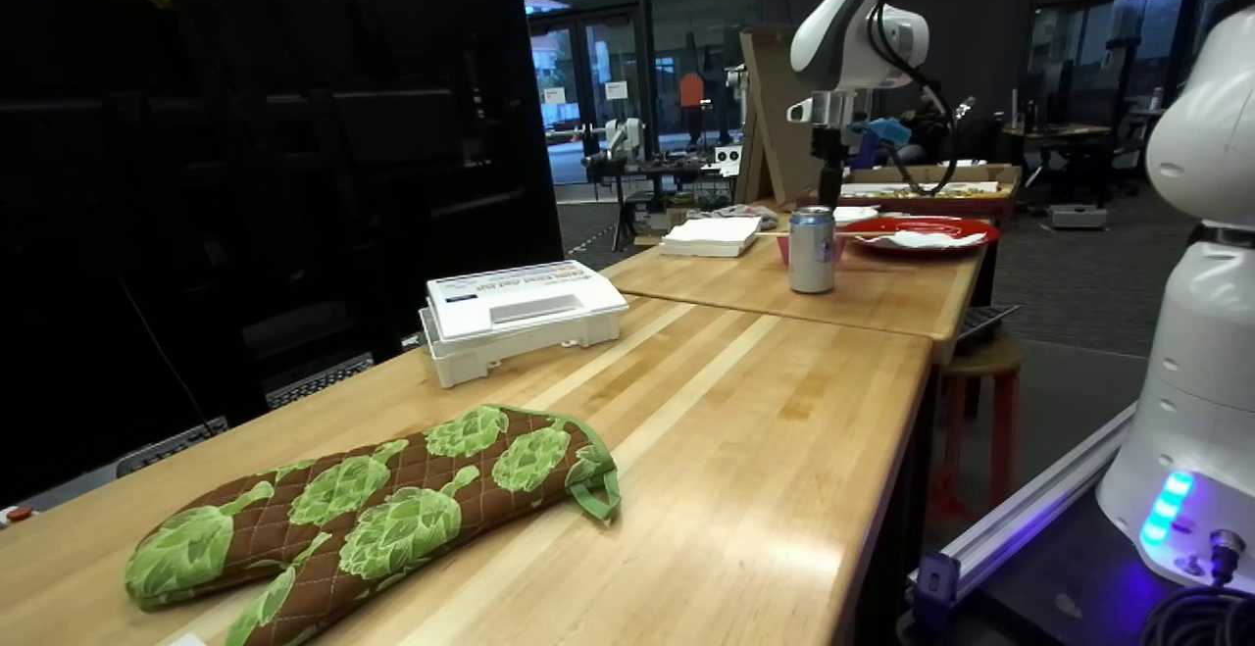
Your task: Put the chopsticks on the plate
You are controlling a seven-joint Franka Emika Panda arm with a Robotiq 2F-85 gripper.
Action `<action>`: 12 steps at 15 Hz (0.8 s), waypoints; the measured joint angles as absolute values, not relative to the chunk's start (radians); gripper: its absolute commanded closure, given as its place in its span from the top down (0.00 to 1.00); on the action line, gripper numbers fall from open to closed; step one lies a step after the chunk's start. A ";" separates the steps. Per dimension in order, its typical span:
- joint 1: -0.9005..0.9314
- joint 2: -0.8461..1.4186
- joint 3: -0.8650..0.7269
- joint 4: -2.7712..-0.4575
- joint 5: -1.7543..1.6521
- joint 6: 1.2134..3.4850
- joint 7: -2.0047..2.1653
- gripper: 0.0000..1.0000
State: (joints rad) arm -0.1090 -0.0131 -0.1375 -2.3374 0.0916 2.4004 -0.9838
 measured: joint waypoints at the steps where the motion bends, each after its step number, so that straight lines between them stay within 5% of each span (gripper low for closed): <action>1: -0.113 -0.011 -0.138 -2.335 0.100 2.393 -0.995 1.00; 12: -0.117 0.035 -0.135 -2.290 0.107 2.347 -1.015 1.00</action>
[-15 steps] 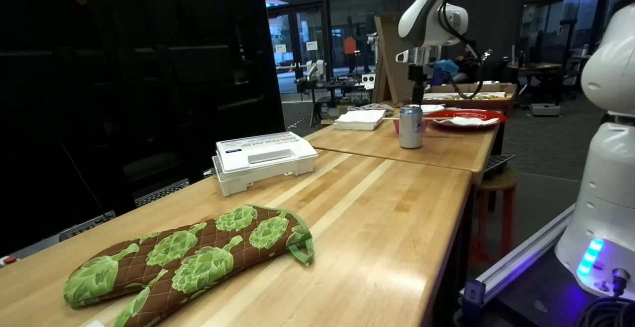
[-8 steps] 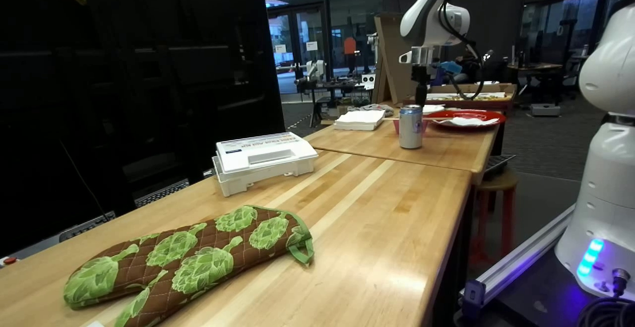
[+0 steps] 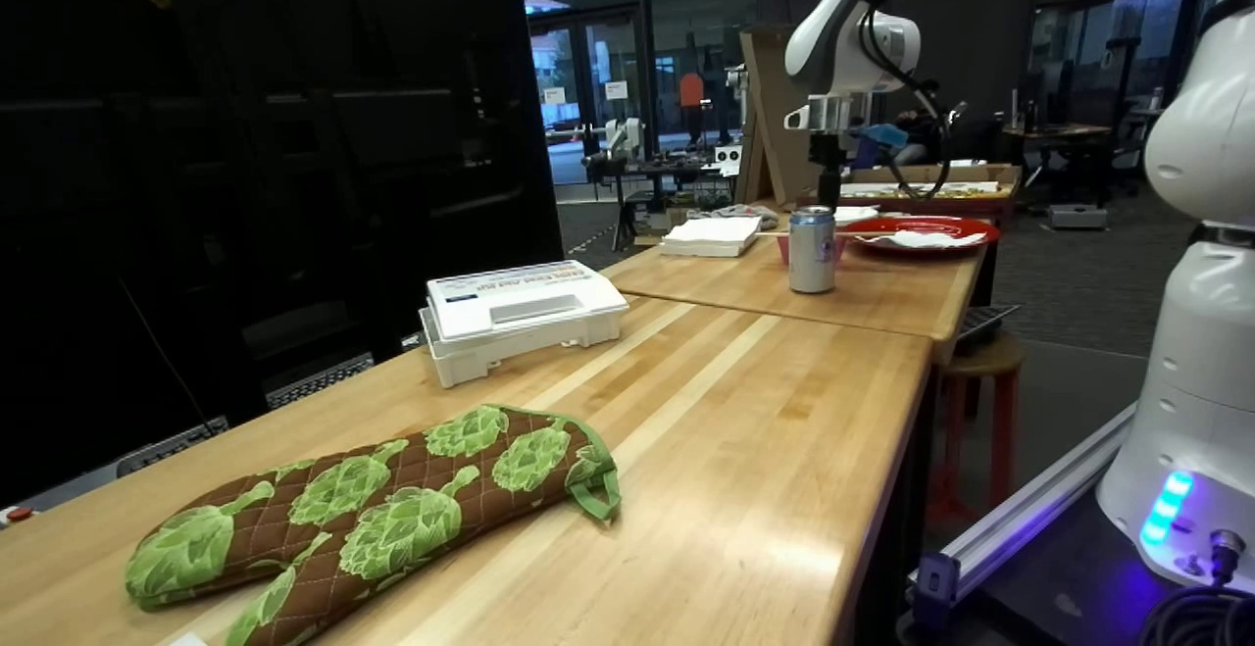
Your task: Put the chopsticks on the plate
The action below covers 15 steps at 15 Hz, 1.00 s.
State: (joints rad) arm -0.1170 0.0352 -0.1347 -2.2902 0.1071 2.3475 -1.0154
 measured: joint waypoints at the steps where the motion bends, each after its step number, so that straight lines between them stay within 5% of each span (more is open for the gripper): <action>1: -0.117 0.040 -0.135 -2.286 0.107 2.345 -1.015 1.00; 15: -0.128 0.107 -0.130 -2.207 0.107 2.290 -1.015 1.00</action>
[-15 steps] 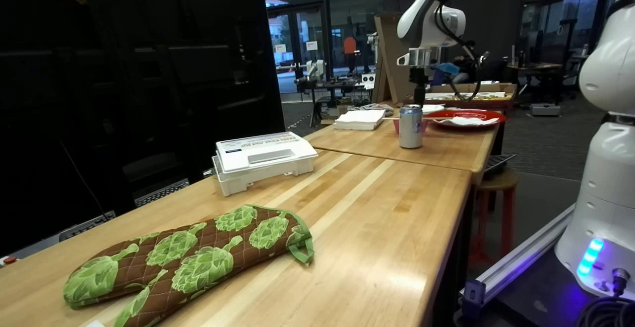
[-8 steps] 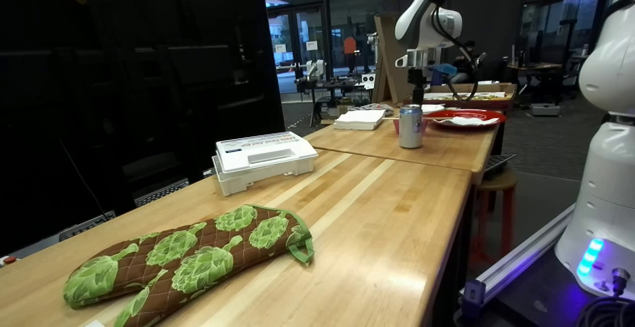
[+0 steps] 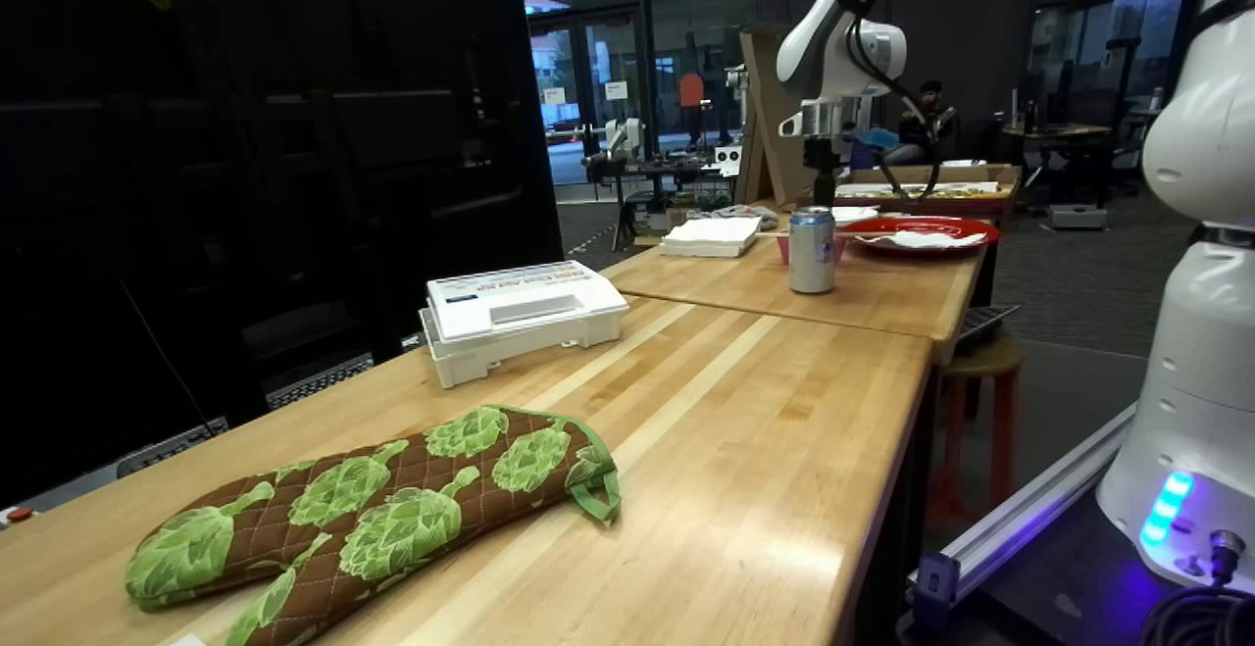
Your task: Put the chopsticks on the plate
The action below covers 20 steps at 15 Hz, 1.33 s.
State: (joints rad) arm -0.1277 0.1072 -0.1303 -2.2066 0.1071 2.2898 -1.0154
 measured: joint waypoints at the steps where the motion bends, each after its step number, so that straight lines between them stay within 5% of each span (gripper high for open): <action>1: -0.129 0.111 -0.129 -2.203 0.107 2.287 -1.015 1.00; 4: -0.131 0.120 -0.128 -2.191 0.107 2.275 -1.015 0.91; 5: -0.132 0.124 -0.127 -2.186 0.107 2.272 -1.015 0.77; 15: -0.138 0.139 -0.126 -2.170 0.107 2.266 -1.015 0.02; 20: -0.138 0.139 -0.125 -2.168 0.107 2.265 -1.015 0.04</action>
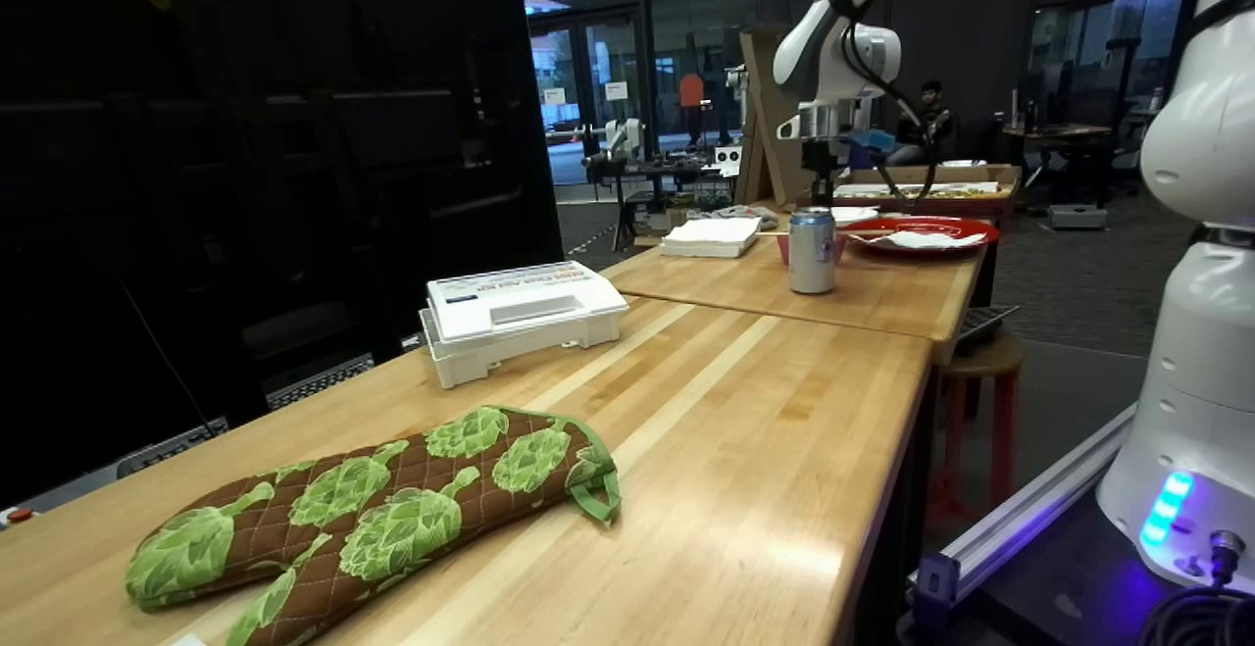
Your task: Put the chopsticks on the plate
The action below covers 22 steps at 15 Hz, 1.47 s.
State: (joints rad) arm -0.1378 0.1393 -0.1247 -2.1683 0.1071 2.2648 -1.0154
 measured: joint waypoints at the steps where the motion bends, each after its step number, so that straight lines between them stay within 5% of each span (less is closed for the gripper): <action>1: -0.138 0.139 -0.125 -2.168 0.107 2.262 -1.015 0.04; 22: -0.140 -0.040 -0.144 -2.232 0.082 2.231 -0.874 0.04</action>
State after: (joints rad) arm -0.1395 -0.0397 -0.1442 -2.2315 0.0819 2.2313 -0.8737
